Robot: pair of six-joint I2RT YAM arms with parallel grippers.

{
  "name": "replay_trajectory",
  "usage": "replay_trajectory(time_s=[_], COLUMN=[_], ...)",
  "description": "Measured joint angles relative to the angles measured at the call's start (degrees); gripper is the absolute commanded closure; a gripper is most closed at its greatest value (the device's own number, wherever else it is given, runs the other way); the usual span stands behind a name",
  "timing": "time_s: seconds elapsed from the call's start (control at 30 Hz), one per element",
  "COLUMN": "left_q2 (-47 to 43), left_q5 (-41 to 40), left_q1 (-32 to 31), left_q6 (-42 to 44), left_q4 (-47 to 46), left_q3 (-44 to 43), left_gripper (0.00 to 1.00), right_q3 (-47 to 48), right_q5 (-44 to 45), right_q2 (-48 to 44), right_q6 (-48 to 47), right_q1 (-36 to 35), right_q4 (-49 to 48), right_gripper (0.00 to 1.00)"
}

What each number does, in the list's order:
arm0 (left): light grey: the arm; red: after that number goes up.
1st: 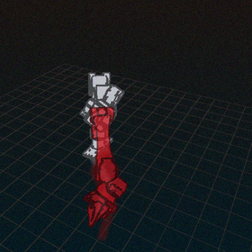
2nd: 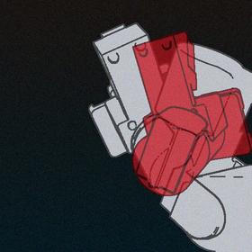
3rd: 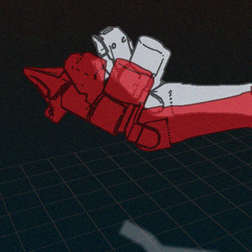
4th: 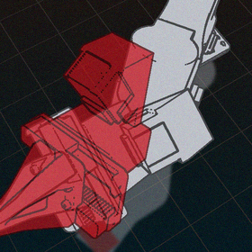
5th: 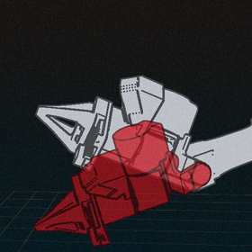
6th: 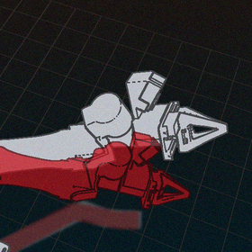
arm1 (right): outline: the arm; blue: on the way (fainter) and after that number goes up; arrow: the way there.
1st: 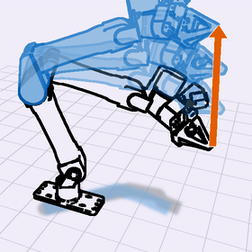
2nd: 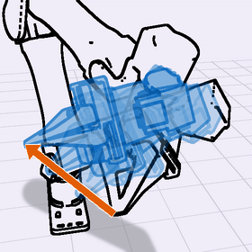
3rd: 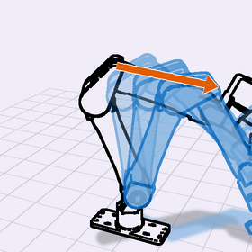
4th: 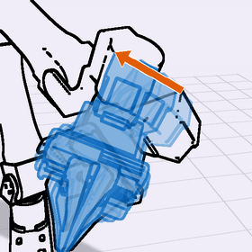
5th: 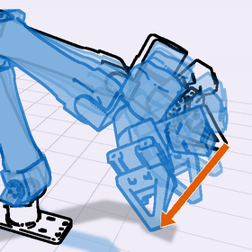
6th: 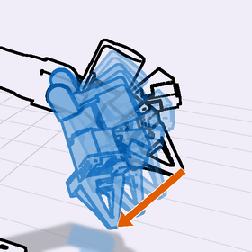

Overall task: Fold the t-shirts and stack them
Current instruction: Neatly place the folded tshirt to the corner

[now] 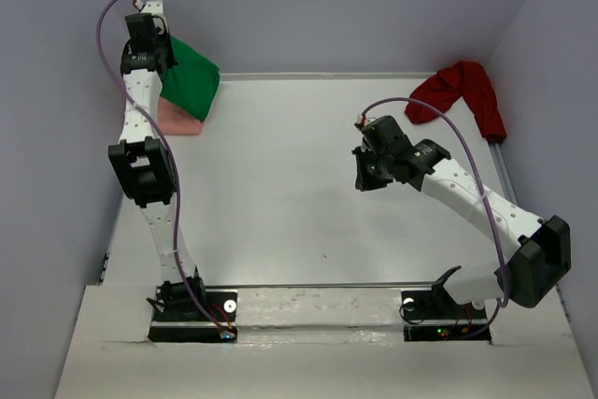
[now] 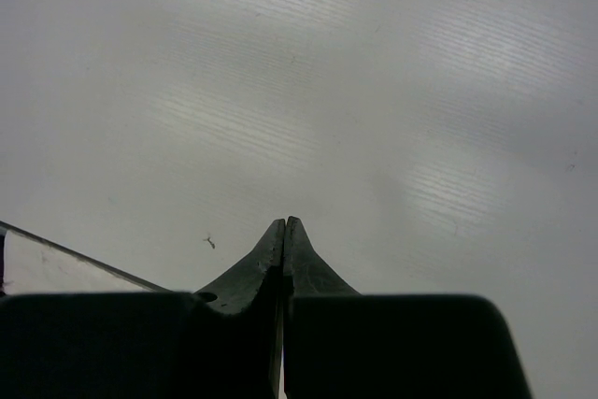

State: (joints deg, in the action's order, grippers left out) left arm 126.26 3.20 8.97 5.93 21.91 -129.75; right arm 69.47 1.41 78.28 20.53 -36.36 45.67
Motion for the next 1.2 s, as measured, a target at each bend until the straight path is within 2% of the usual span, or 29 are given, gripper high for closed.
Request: replay_trajectory(time_s=[0.33, 0.6, 0.87, 1.2], left_q2=[0.6, 9.0, 14.9, 16.4], left_q5=[-1.9, -3.9, -4.0, -2.1], left_q1=[0.5, 3.1, 6.1, 9.2], left_q6=[0.0, 0.2, 0.2, -0.9], left_q4=[0.6, 0.2, 0.4, 0.4], left_q3=[-0.1, -4.7, -7.0, -10.9], left_gripper=[1.0, 1.0, 1.0, 1.0], right_q3=[-0.1, 0.3, 5.9, 12.2], right_q5=[-0.1, 0.3, 1.4, 1.9], right_q2=[-0.4, -0.4, 0.4, 4.6], right_q6=[0.0, 0.0, 0.3, 0.7], right_q1=[0.4, 0.8, 1.4, 1.5], right_q4=[0.0, 1.2, 4.7, 7.7], right_gripper=[1.0, 1.0, 1.0, 1.0])
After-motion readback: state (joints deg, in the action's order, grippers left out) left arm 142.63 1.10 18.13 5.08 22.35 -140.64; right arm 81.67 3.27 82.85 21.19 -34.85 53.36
